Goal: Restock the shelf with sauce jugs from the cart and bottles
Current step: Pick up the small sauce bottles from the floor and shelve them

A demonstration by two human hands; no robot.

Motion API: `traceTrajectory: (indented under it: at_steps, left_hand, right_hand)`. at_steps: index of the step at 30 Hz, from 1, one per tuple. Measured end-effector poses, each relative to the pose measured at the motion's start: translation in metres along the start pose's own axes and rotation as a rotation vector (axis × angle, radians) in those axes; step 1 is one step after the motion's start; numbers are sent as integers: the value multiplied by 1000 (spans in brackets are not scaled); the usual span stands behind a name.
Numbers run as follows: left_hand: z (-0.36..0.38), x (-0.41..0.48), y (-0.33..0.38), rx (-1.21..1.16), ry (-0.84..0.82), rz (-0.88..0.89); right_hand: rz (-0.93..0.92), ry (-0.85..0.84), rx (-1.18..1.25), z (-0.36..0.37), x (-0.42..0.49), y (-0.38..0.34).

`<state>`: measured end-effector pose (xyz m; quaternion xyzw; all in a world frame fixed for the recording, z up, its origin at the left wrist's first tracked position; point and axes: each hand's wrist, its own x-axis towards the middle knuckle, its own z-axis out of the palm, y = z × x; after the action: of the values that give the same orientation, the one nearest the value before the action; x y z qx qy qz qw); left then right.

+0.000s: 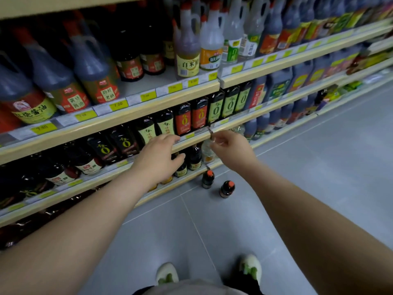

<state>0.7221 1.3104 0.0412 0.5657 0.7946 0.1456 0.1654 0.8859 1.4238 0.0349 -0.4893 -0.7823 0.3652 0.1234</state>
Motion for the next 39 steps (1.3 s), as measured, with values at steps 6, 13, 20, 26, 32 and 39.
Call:
traceTrajectory:
  at_steps: [6, 13, 20, 26, 32, 39]
  left_hand:
    - [45, 23, 74, -51, 23, -71]
    - [99, 44, 127, -163, 48, -229]
    - [147, 66, 109, -212, 41, -338]
    - [216, 114, 51, -230, -1, -366]
    - [312, 157, -18, -275, -24, -424]
    - [429, 190, -82, -250, 64, -500]
  right_hand:
    - [51, -45, 23, -59, 7, 78]
    - [66, -131, 94, -104, 40, 148]
    - [140, -262, 92, -70, 79, 182]
    - [219, -296, 78, 6, 135, 232]
    - [282, -342, 56, 115, 186, 307]
    - [262, -392, 14, 236, 244, 391]
